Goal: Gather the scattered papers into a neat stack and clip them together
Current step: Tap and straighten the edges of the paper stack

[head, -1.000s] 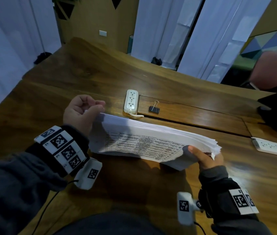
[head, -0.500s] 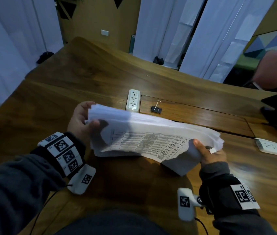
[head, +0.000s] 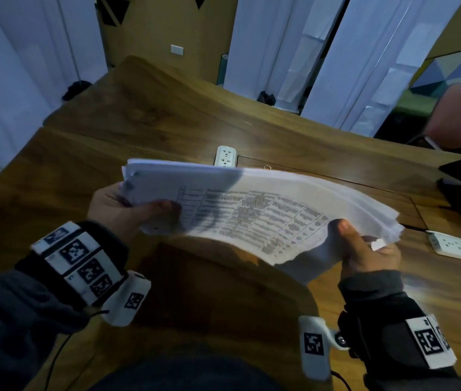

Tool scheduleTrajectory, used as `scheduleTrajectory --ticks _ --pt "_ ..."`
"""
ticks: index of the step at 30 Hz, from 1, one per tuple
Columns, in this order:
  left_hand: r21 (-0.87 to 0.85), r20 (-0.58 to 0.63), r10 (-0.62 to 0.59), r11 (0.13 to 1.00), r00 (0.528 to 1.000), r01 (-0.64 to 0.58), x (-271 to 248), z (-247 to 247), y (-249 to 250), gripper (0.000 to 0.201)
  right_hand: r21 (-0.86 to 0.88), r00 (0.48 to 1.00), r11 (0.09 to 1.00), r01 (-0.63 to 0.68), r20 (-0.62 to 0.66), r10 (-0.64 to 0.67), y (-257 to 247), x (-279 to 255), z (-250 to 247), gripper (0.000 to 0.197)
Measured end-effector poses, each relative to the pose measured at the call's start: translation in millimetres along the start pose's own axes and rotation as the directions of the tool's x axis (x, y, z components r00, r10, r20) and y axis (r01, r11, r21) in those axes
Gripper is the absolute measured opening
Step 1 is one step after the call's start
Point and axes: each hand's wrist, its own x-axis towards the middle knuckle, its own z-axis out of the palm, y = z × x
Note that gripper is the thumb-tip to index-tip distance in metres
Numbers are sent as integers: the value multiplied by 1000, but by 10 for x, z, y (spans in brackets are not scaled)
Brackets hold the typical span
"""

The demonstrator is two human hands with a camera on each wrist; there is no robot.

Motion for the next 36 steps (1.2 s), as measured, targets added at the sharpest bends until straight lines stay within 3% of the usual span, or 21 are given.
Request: scheduleTrajectory --ticks 2,3,5,7,9,12,16,18,20,21,24,27,28,30,31,36 --pt "-110 28 42 993 999 -38 -8 -90 62 32 91 999 994 54 -4 -54 -97 -25 29 16" --pt "-124 44 38 992 998 -32 2 -118 40 42 111 999 992 52 0 -52 -106 -29 65 19" --pt "-104 43 -6 995 999 11 13 -96 -104 44 161 996 987 14 80 -27 -24 -39 116 25" --pt "-17 52 -76 997 996 77 1 9 -294 45 100 992 995 -18 128 5 191 -56 178 35" --pt "84 15 -101 991 995 100 14 84 -500 44 13 991 999 -36 133 34 361 -77 219 19" --pt "140 -23 -130 981 991 132 65 103 -602 29 -39 993 999 -4 122 9 427 -71 222 34" --pt "29 -28 -19 999 999 20 -7 84 -309 25 28 992 999 37 122 -40 280 -58 93 38" --pt "-23 -4 11 1000 1000 -11 -34 66 -223 35 80 985 997 19 169 -32 225 -75 40 20" --pt "24 -1 2 1000 1000 -2 -1 37 -254 40 41 980 999 -19 197 11 247 -109 21 49" --pt "98 -5 -17 995 1000 18 18 25 -267 38 5 981 1000 -27 193 26 256 -129 27 55" --pt "250 30 -102 964 994 92 57 4 -283 43 -34 986 999 -40 163 46 234 -182 83 43" --pt "199 -11 -86 976 996 86 51 43 -223 41 43 993 999 -32 112 27 208 -174 154 29" --pt "175 -22 -69 982 997 72 37 61 -198 39 101 995 994 -33 92 24 192 -163 180 34" --pt "92 -24 -22 995 999 24 8 81 -166 29 167 998 985 -50 43 43 136 -151 228 67" --pt "40 -33 -3 999 999 4 -3 97 -136 22 208 999 977 -49 13 48 121 -141 241 69" --pt "1 -196 -4 1000 981 4 32 172 -95 14 196 991 981 3 -132 24 77 -80 318 54"
